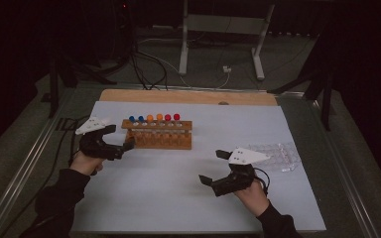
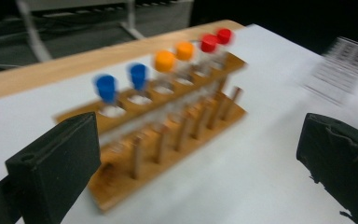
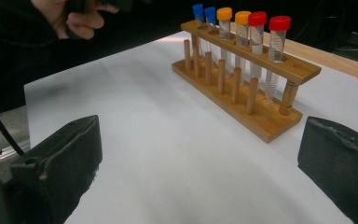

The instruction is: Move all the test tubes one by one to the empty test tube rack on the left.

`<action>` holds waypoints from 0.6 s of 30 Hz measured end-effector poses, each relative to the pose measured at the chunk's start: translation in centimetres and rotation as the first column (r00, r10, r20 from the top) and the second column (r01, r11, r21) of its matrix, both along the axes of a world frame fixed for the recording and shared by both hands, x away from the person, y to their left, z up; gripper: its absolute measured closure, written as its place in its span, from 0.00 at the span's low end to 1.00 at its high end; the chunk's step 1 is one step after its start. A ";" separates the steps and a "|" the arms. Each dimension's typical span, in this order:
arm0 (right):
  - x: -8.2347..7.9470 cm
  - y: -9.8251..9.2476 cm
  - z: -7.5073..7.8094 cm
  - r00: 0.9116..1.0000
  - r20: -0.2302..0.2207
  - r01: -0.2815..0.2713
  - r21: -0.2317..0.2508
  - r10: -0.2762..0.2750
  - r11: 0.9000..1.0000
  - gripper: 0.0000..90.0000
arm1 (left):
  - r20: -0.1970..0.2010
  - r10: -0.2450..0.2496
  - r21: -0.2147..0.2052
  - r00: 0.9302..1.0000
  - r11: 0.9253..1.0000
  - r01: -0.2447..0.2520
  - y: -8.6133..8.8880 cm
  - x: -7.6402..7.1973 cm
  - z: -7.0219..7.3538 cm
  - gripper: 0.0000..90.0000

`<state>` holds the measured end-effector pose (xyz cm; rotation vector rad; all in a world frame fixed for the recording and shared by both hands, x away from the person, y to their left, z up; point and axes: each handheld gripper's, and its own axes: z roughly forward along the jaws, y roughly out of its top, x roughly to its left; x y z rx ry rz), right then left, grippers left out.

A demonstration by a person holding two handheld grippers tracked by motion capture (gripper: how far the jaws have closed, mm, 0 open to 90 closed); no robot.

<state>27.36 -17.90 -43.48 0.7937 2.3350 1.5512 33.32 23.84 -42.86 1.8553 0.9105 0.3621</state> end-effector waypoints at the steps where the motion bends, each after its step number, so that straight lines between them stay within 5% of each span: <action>1: 0.0 0.0 0.0 1.000 0.000 -0.001 0.000 0.001 1.000 0.00 | -0.008 -0.018 -0.011 1.000 1.000 0.018 0.0 -0.3 -0.2 0.01; 18: 0.0 -0.2 -0.1 1.000 -0.003 0.001 0.009 -0.001 1.000 0.00 | -0.036 -0.123 -0.013 0.992 0.992 0.123 -1.3 -3.8 -2.6 0.01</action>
